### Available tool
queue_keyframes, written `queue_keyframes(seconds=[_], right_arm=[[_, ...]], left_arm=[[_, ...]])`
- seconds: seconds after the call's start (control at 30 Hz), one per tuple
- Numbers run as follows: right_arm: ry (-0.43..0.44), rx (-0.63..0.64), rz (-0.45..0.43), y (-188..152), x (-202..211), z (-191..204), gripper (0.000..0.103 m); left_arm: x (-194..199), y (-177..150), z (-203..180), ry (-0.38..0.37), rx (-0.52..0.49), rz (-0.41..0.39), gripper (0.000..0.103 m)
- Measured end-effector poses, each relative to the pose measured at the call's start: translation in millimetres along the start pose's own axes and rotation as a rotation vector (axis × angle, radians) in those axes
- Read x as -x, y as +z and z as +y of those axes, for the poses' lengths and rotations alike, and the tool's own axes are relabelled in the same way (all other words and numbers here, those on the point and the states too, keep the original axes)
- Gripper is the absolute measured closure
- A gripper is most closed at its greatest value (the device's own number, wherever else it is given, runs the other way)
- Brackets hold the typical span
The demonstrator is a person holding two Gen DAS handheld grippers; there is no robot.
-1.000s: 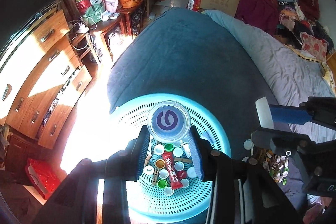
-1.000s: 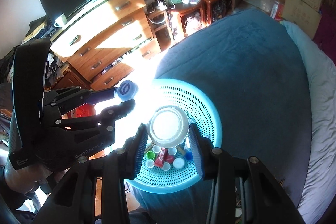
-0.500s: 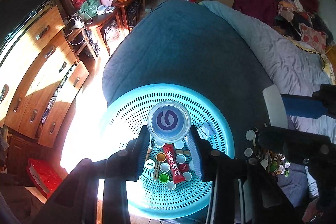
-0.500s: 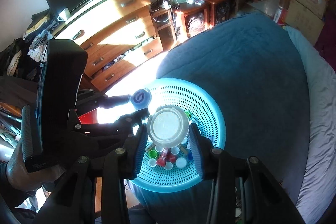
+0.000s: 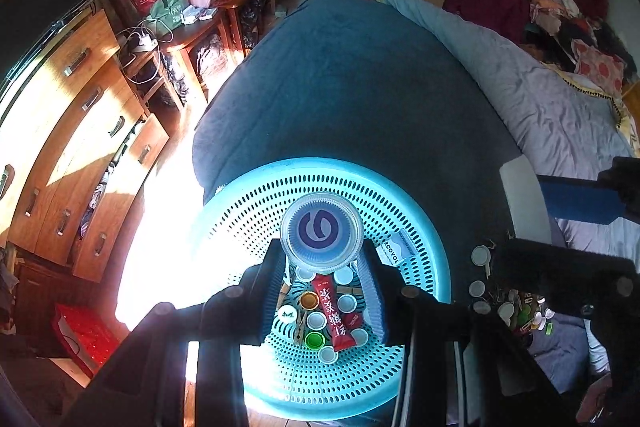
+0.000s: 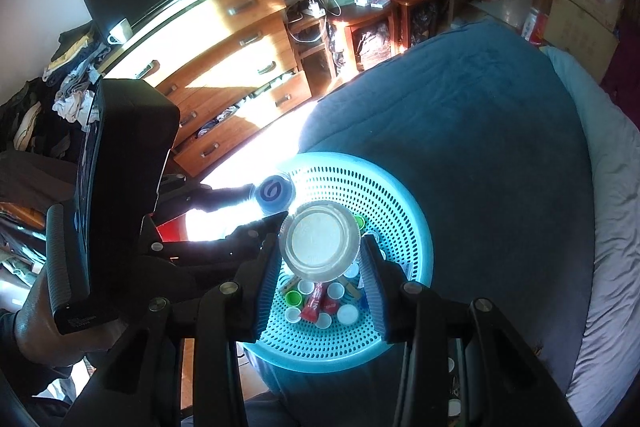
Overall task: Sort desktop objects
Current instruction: 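Open both grippers to drop the caps into the basket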
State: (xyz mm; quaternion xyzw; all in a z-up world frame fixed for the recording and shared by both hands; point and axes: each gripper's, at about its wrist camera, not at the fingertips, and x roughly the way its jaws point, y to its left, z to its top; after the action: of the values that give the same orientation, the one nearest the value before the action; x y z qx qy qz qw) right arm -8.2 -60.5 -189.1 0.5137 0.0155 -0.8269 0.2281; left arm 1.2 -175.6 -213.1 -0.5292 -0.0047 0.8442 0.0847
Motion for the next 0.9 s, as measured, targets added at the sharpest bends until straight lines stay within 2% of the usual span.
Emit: queue_keyframes(seconds=[0.13,0.17,0.2,0.23,0.27,0.5,0.6,0.73,0.9], right_arm=[[0.016,-0.004,0.007,0.9,-4.0,-2.7,0.063],[0.027,-0.009,0.012,1.2,-5.9,-2.9,0.063],[0.031,-0.013,0.010,1.6,-6.3,-3.8,0.058],[0.028,-0.014,0.002,1.9,-5.8,-4.1,0.046],[0.024,-0.014,-0.006,2.5,-4.8,-4.5,0.042],[0.028,-0.038,-0.025,1.9,-4.1,-14.8,0.043],[0.016,-0.061,-0.046,-7.9,1.5,-28.4,0.037],[-0.020,-0.172,-0.053,-44.9,8.8,-74.8,0.036],[-0.131,-0.408,-0.030,-140.2,28.2,-152.2,0.036]], left_arm=[[-5.5,3.3,2.7,0.016,0.011,0.008,0.064],[-7.1,3.7,4.5,0.019,0.018,0.012,0.056],[-8.8,4.1,7.0,0.026,0.026,0.015,0.051],[-9.2,4.7,8.8,0.036,0.033,0.011,0.046],[-9.2,5.5,11.3,0.042,0.039,0.008,0.046],[-10.4,2.5,22.5,0.056,0.066,0.017,0.046],[-10.8,0.1,21.7,0.047,0.058,0.019,0.046],[-13.6,-7.2,-5.3,-0.013,-0.008,0.030,0.046],[-18.4,-25.0,-81.8,-0.166,-0.186,0.049,0.046]])
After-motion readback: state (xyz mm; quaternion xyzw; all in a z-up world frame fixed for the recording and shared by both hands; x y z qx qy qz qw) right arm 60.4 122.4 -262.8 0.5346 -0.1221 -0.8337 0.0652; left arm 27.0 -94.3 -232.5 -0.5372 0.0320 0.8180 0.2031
